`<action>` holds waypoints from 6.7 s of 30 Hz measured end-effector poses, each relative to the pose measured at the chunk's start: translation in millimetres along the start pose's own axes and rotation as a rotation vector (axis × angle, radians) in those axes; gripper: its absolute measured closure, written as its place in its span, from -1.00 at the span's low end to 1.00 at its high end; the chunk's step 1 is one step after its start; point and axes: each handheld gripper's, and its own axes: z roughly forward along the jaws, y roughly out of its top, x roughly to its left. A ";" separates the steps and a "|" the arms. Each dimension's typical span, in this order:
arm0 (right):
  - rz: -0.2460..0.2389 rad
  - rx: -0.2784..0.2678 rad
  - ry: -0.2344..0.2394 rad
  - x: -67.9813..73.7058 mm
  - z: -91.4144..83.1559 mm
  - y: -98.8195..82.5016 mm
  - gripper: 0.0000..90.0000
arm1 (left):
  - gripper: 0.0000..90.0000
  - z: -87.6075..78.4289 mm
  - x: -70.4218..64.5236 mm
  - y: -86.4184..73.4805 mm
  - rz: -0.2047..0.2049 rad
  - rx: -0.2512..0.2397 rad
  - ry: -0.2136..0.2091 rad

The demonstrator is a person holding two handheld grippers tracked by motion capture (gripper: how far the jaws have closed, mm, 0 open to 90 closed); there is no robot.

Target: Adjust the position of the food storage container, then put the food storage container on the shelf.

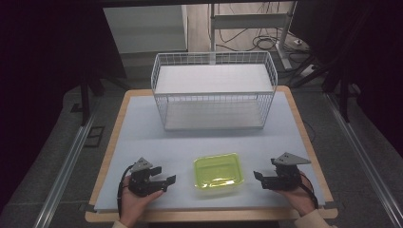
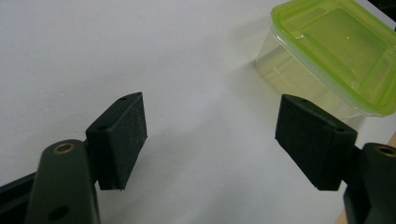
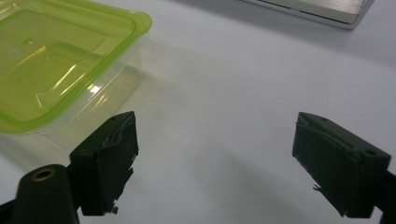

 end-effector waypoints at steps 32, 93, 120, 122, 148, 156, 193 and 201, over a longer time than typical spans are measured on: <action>0.017 -0.021 0.023 -4.6 -4.2 3.4 -0.58 | 1.00 -14.4 -56.6 21.6 0.150 0.038 -0.219; 0.008 -0.004 0.030 -1.6 1.1 2.8 -0.58 | 1.00 46.9 -85.3 15.8 0.229 0.197 -0.200; 0.093 -0.039 0.101 -1.2 -6.9 9.9 -0.50 | 0.09 4.0 -51.3 25.0 -0.052 0.005 -0.259; 0.095 -0.048 0.118 -1.1 -7.4 11.0 -0.49 | -0.02 3.4 -44.7 26.6 -0.099 0.000 -0.280; 0.318 0.029 0.268 4.9 9.4 38.1 -0.27 | -0.13 29.3 -31.0 54.9 -0.198 0.065 -0.275; 0.385 0.040 0.310 9.0 22.7 42.0 -0.17 | -0.07 39.6 -24.9 54.1 -0.255 0.083 -0.322; 0.555 0.108 0.469 9.5 41.0 26.0 0.73 | 0.75 58.2 -14.1 43.7 -0.347 0.145 -0.406; 0.552 0.093 0.469 7.7 33.2 28.4 0.77 | 0.78 50.8 -20.8 47.3 -0.314 0.122 -0.412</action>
